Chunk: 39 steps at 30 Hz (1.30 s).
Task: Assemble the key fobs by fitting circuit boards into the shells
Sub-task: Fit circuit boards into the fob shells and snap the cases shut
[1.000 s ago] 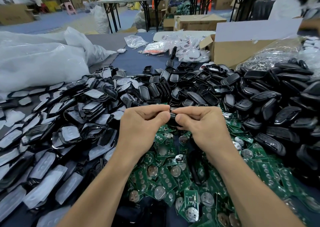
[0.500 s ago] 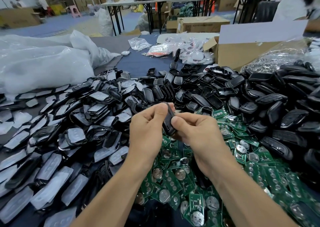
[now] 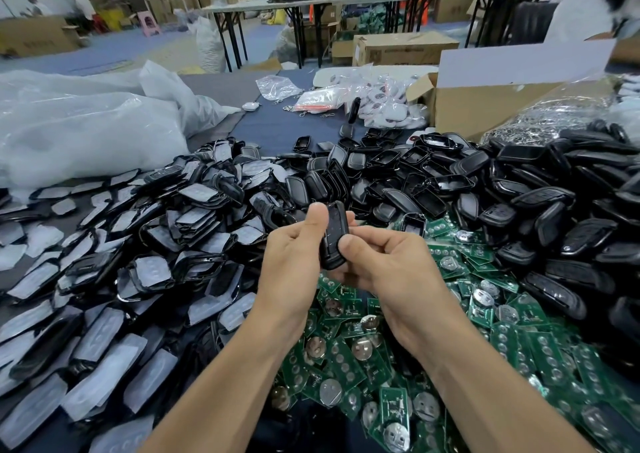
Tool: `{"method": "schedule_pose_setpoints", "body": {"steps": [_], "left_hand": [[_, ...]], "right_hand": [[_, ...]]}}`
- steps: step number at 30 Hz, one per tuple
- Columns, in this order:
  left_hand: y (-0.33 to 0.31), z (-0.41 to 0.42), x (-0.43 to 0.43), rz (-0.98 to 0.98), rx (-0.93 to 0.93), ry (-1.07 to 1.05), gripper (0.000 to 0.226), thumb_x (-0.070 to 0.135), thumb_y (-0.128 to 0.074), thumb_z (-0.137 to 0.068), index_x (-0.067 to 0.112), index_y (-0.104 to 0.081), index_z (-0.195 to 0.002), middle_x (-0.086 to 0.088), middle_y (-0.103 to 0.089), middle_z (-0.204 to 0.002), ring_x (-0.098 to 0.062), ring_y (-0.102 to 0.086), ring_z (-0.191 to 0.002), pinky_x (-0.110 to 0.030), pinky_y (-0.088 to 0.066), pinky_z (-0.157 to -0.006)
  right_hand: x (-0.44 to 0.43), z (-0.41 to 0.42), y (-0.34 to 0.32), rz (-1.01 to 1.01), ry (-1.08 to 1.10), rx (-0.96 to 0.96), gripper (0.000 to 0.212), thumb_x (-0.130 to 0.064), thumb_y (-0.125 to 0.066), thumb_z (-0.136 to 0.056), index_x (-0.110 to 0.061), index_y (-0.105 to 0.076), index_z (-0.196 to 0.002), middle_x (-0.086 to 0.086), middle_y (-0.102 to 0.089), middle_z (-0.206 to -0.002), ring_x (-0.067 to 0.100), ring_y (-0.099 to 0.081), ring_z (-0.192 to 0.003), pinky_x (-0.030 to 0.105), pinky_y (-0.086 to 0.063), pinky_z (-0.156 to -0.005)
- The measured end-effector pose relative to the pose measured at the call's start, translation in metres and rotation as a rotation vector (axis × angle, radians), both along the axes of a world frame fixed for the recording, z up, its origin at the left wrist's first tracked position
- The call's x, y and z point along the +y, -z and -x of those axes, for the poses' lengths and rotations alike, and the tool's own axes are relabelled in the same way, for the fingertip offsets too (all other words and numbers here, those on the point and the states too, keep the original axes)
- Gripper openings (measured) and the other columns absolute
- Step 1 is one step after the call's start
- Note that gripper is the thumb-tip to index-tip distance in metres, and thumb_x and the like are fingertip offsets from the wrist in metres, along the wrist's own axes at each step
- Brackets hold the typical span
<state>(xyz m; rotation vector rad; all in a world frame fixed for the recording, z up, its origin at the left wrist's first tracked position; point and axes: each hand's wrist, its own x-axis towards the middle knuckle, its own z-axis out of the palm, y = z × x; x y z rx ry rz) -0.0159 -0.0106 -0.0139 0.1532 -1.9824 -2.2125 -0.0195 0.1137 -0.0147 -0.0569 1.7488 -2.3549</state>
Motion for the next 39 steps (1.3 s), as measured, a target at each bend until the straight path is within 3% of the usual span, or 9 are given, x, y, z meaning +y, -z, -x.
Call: {"method": "schedule_pose_setpoints", "body": {"steps": [4, 9, 12, 16, 23, 26, 28, 31, 39], "left_hand": [[-0.001, -0.001, 0.003, 0.055, 0.017, -0.091, 0.046, 0.043, -0.050, -0.108, 0.024, -0.085, -0.084, -0.008, -0.081, -0.082, -0.019, -0.078, -0.072, -0.027, -0.058, -0.059], [-0.001, -0.003, 0.003, 0.048, 0.022, -0.105, 0.047, 0.033, -0.051, -0.110, 0.021, -0.085, -0.079, -0.014, -0.078, -0.076, -0.018, -0.071, -0.060, -0.025, -0.053, -0.047], [-0.001, -0.004, 0.002, 0.002, 0.027, -0.052, 0.055, 0.042, -0.043, -0.111, 0.019, -0.085, -0.083, -0.015, -0.079, -0.082, -0.020, -0.073, -0.067, -0.028, -0.056, -0.051], [-0.001, -0.004, -0.001, -0.042, 0.003, -0.009, 0.066, 0.062, -0.034, -0.101, 0.023, -0.086, -0.091, -0.009, -0.082, -0.098, -0.025, -0.078, -0.093, -0.033, -0.062, -0.067], [-0.002, -0.003, -0.008, -0.047, 0.020, 0.105, 0.044, 0.044, -0.048, -0.098, 0.019, -0.084, -0.103, -0.016, -0.079, -0.105, -0.028, -0.070, -0.074, -0.035, -0.056, -0.067], [-0.004, -0.001, -0.008, -0.023, 0.043, 0.077, 0.028, 0.037, -0.060, -0.090, 0.025, -0.085, -0.097, -0.009, -0.081, -0.102, -0.025, -0.076, -0.086, -0.028, -0.061, -0.072], [-0.003, 0.002, -0.009, -0.010, 0.076, 0.042, 0.018, 0.029, -0.071, -0.084, 0.025, -0.085, -0.094, -0.004, -0.081, -0.099, -0.021, -0.077, -0.094, -0.027, -0.062, -0.079], [-0.001, 0.003, -0.012, 0.099, 0.124, 0.035, 0.016, 0.011, -0.083, -0.078, 0.021, -0.085, -0.090, -0.007, -0.081, -0.087, -0.020, -0.077, -0.083, -0.029, -0.061, -0.080], [-0.001, 0.004, -0.015, 0.118, 0.162, 0.063, 0.024, -0.006, -0.078, -0.084, 0.017, -0.084, -0.083, -0.013, -0.080, -0.083, -0.023, -0.075, -0.080, -0.031, -0.062, -0.081]], "right_hand": [[0.001, 0.000, 0.000, -0.030, -0.031, 0.010, 0.024, -0.003, -0.069, -0.096, -0.016, -0.083, -0.082, 0.012, -0.080, -0.087, 0.020, -0.072, -0.069, 0.035, -0.066, -0.073], [0.006, 0.001, 0.000, -0.101, -0.070, 0.052, 0.020, -0.002, -0.069, -0.095, -0.012, -0.084, -0.085, 0.009, -0.080, -0.086, 0.018, -0.072, -0.064, 0.015, -0.053, -0.056], [0.008, 0.003, 0.002, -0.076, -0.072, 0.051, 0.014, -0.001, -0.070, -0.094, -0.007, -0.083, -0.094, 0.002, -0.081, -0.098, 0.013, -0.071, -0.065, 0.022, -0.059, -0.067], [0.009, 0.004, 0.002, -0.056, -0.085, 0.034, 0.017, -0.001, -0.065, -0.097, -0.007, -0.079, -0.106, 0.016, -0.079, -0.090, 0.016, -0.070, -0.061, 0.021, -0.057, -0.063], [0.012, 0.005, 0.000, 0.156, -0.159, -0.085, 0.018, -0.004, -0.063, -0.097, -0.003, -0.081, -0.100, 0.021, -0.075, -0.100, 0.016, -0.062, -0.058, 0.027, -0.058, -0.068], [0.013, 0.005, 0.002, -0.093, -0.038, 0.009, 0.010, -0.008, -0.075, -0.091, -0.013, -0.083, -0.093, 0.022, -0.076, -0.086, 0.015, -0.060, -0.057, 0.033, -0.052, -0.068], [0.014, 0.005, 0.002, -0.266, 0.066, 0.096, 0.010, -0.010, -0.081, -0.084, -0.019, -0.084, -0.087, 0.006, -0.074, -0.066, 0.011, -0.060, -0.052, 0.028, -0.051, -0.059], [0.015, 0.002, 0.001, -0.469, 0.171, 0.260, 0.018, -0.016, -0.086, -0.080, -0.032, -0.084, -0.087, -0.013, -0.076, -0.067, 0.000, -0.071, -0.059, 0.017, -0.056, -0.059], [0.012, -0.004, 0.001, -0.685, 0.244, 0.516, 0.015, -0.023, -0.081, -0.086, -0.035, -0.083, -0.094, -0.031, -0.065, -0.057, -0.002, -0.067, -0.053, 0.014, -0.050, -0.052]]}}
